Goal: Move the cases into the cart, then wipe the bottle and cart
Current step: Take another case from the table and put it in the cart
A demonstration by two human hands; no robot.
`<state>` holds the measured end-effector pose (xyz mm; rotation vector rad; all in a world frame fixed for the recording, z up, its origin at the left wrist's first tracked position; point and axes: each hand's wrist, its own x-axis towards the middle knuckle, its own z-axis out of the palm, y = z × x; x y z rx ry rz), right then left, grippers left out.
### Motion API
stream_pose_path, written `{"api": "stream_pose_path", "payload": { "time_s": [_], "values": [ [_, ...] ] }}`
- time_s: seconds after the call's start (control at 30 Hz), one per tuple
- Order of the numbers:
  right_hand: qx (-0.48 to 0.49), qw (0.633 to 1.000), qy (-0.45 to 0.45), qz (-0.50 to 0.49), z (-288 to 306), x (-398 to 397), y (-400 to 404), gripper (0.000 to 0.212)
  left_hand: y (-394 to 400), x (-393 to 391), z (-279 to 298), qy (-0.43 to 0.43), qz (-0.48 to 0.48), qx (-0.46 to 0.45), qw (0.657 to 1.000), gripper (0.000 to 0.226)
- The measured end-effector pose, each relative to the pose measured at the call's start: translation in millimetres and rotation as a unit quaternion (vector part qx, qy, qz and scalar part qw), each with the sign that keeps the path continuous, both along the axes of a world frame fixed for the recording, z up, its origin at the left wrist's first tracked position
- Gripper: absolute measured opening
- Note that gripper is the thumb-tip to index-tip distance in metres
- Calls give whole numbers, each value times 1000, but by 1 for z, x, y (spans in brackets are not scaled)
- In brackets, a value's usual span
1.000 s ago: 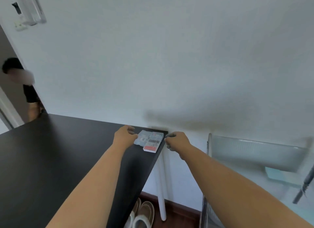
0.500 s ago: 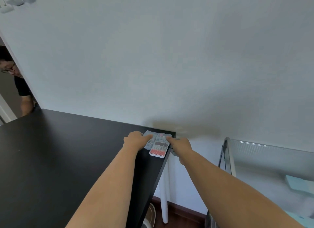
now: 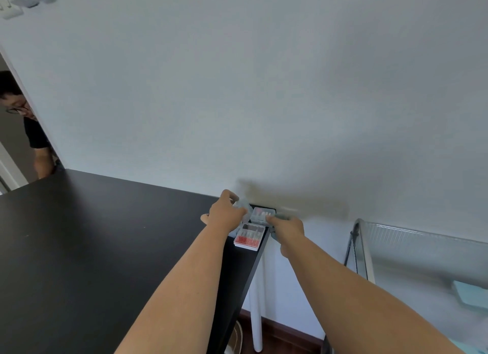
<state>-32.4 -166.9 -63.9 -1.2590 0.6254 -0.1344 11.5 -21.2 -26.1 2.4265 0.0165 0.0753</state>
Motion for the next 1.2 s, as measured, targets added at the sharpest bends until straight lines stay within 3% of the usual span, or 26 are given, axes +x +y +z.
{"api": "stream_pose_path", "payload": {
  "time_s": [0.07, 0.23, 0.33, 0.57, 0.7, 0.97, 1.2],
  "values": [
    [6, 1000, -15, -15, 6, -2, -2, 18, -3, 0, 1, -14, -21, -48, 999, 24],
    [2, 997, -61, -39, 29, -11, -11, 21, -10, -6, 12, -60, -63, -185, 979, 17],
    [-24, 995, -89, -50, 45, -21, -21, 18, -22, -15, 24, -37, -79, -252, 964, 17],
    [-73, 985, -139, -78, 79, -60, -60, 14, -59, -48, 47, -30, -121, -313, 942, 17],
    [-79, 978, -168, -91, 98, -89, -89, 12, -89, -73, 58, 30, -190, -369, 909, 25],
    [-80, 972, -176, -131, 107, -149, -155, 15, -167, -122, 64, 102, -261, -413, 866, 39],
    [-115, 968, -135, -175, 96, -195, -233, 15, -244, -157, 56, 110, -304, -349, 880, 43]
  ]
}}
